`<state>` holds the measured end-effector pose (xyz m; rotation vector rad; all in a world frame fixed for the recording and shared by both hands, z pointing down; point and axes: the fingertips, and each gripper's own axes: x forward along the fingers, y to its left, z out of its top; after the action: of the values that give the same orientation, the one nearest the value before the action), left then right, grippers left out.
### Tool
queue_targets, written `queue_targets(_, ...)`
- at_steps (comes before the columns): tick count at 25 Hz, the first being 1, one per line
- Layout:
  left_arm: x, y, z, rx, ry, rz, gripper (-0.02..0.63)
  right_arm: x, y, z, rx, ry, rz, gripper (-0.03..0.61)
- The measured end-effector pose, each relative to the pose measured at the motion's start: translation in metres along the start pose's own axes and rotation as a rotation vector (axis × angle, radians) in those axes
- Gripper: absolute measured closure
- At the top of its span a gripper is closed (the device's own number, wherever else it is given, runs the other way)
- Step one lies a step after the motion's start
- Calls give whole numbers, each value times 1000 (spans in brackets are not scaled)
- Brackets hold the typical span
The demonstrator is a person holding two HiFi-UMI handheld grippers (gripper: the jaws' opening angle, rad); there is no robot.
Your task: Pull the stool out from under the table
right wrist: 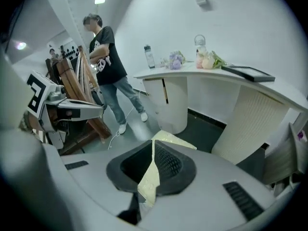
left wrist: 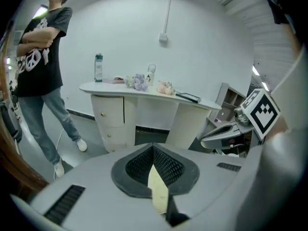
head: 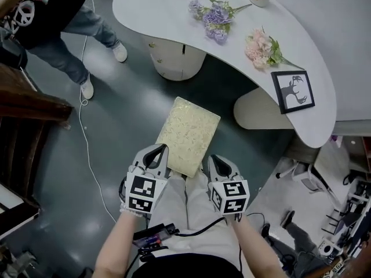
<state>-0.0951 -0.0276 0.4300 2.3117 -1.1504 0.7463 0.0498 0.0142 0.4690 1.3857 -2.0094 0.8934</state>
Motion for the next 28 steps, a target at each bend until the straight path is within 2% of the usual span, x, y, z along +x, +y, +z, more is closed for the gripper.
queue_targets(3,-21,-1,37,12,-58,16,597,-20,2,37,-28,-69,9,537)
queue_targets(6,-43,-4,74,11,-134,32,597,-43,5,71,-103,-129,17,537)
queue_targets(9,-64,-9,109,29,-201,39,597,-65,12,98,-187,-179,26,537)
queue_targets(12,-77,-15,135,50,-244,33,597,-87,16,122,-215,-238,40,537)
queue_targets(20,-110,-23,169,82,-296,43,597,-130,31,168,-248,-359,73,537)
queue_targets(28,-128,-31,185,62,-337,48,597,-150,46,193,-294,-423,108,538)
